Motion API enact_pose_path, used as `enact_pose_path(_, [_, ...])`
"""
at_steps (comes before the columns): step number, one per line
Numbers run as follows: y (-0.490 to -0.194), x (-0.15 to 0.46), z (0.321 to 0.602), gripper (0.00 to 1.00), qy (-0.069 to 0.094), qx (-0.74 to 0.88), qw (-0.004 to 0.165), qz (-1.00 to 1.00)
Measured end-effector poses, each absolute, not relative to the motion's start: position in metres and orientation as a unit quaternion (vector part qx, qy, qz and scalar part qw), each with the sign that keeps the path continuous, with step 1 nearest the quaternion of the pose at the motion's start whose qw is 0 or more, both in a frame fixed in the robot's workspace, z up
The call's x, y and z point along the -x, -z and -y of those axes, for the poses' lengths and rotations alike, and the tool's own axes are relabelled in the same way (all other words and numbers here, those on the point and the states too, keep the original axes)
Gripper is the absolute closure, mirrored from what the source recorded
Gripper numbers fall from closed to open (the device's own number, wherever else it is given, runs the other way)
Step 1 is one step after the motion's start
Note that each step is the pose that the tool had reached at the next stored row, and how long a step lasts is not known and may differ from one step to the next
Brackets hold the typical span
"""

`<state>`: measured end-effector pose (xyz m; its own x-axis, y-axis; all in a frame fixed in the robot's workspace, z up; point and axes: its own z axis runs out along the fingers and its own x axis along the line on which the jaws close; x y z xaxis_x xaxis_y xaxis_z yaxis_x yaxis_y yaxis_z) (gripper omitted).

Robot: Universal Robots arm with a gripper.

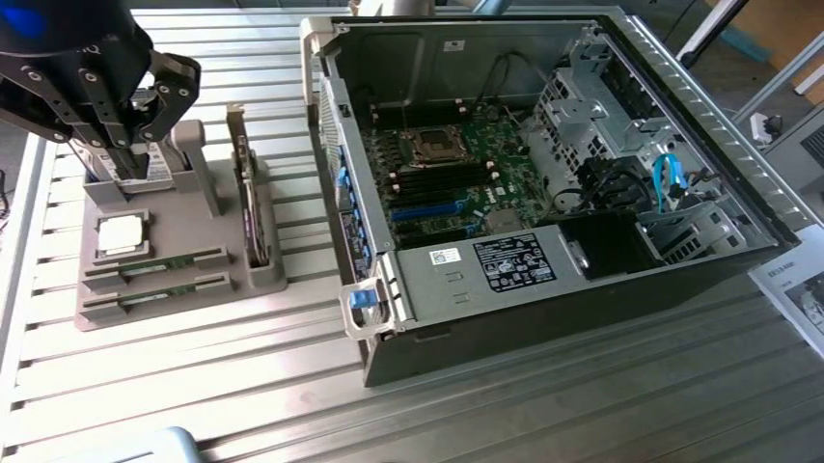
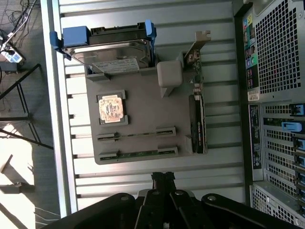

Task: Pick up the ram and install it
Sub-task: 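Pick up the ram and move it above insertion slot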

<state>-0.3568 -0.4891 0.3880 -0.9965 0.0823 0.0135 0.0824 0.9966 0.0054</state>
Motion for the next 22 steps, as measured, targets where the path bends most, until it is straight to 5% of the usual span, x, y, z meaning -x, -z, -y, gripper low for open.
enact_pose_path(22, [-0.348,0.358,0.489,0.89,0.003,0.041,0.007,0.999])
